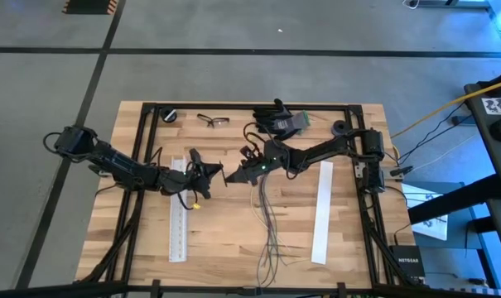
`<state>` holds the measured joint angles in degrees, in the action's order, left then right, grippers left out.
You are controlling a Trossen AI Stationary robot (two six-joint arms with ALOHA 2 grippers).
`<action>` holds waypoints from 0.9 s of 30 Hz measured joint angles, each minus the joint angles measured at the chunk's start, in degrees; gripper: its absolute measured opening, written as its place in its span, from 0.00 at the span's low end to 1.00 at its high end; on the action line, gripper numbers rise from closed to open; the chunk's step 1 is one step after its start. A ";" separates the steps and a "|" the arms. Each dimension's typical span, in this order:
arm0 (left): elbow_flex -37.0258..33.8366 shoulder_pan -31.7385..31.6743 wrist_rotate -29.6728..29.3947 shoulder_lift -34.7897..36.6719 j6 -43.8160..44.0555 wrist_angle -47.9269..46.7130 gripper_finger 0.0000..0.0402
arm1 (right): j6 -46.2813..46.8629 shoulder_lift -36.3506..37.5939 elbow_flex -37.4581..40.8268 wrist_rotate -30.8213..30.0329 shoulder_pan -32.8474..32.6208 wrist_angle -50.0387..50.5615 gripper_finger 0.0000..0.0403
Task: Ziptie cables
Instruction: Close the zip tie
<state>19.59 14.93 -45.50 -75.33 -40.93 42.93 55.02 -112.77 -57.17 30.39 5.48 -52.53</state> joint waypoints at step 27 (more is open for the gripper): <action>-0.04 -0.04 0.31 0.00 31.27 -0.32 0.00 | -25.30 0.02 -9.54 15.70 12.13 13.01 0.34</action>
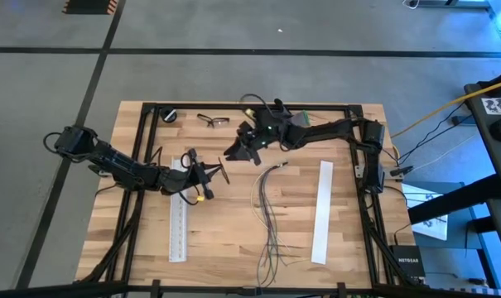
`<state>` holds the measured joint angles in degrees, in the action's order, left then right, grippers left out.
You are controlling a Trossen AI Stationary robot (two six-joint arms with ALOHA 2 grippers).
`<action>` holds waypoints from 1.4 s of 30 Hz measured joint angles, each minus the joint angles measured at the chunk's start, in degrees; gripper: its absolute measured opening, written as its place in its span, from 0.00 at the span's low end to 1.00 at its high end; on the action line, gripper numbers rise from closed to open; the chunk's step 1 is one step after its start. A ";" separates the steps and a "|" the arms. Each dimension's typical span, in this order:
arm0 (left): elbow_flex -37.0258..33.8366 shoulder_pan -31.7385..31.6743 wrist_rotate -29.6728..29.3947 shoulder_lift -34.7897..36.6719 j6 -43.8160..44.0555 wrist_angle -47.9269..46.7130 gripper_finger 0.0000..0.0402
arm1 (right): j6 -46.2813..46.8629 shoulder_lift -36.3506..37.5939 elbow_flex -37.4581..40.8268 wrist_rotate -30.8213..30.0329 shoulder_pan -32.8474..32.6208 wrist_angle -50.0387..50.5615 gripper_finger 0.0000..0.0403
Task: Ziptie cables
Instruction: Close the zip tie
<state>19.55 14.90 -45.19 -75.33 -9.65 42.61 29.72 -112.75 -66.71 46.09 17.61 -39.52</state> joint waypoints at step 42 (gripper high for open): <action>-0.04 0.04 0.00 0.00 2.26 -0.19 0.00 | -13.22 -0.04 -6.54 -5.68 -4.85 16.65 0.00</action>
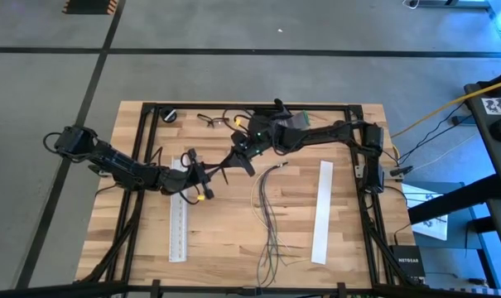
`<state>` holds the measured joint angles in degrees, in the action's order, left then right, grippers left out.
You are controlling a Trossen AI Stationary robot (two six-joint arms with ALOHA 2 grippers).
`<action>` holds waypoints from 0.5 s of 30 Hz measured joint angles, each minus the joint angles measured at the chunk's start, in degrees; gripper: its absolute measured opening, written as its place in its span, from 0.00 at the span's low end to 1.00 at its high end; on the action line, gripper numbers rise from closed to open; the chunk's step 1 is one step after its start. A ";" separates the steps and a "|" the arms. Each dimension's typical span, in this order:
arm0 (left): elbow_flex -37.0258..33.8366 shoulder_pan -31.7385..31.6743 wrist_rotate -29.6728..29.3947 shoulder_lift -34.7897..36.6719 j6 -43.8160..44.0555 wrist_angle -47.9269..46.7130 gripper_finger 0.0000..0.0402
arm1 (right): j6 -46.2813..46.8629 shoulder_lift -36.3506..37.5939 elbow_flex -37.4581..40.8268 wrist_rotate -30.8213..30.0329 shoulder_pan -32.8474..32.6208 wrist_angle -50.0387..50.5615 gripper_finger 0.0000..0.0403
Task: Ziptie cables
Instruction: Close the zip tie
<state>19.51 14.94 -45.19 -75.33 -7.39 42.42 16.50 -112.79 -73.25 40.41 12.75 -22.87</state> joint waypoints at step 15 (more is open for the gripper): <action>0.00 1.50 3.80 -0.22 17.60 -7.40 0.00 | -32.08 0.79 0.09 -25.84 -2.95 -3.87 0.00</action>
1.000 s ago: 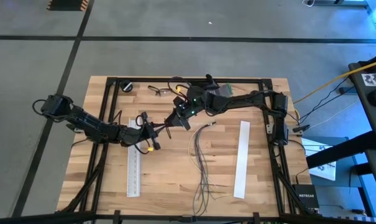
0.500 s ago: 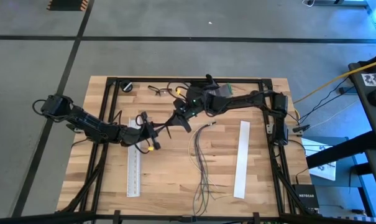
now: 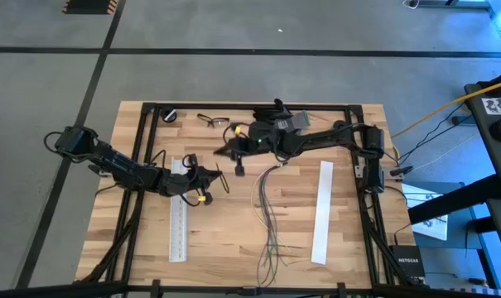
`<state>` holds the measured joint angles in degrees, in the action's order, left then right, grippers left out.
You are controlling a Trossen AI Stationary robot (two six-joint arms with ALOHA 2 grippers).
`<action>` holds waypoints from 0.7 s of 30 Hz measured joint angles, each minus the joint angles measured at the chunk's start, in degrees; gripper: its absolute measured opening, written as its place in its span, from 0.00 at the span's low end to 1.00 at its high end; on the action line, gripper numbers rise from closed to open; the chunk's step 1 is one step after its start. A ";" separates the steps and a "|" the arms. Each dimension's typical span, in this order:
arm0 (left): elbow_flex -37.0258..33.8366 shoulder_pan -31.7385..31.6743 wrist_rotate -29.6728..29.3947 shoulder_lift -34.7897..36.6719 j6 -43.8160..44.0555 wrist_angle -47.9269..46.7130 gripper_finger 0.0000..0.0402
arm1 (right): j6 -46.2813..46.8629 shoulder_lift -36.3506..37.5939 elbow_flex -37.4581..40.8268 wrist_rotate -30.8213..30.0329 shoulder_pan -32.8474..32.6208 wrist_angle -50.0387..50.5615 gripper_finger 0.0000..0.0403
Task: Ziptie cables
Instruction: Close the zip tie
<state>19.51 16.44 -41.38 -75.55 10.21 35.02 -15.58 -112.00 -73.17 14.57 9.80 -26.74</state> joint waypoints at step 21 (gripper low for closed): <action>0.00 0.35 -0.78 -0.42 -1.48 0.43 0.00 | 35.60 -1.51 0.24 18.44 4.85 13.67 0.34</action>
<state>19.51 16.80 -42.16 -75.96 8.73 35.45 20.02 -113.51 -72.93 33.02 14.65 -13.07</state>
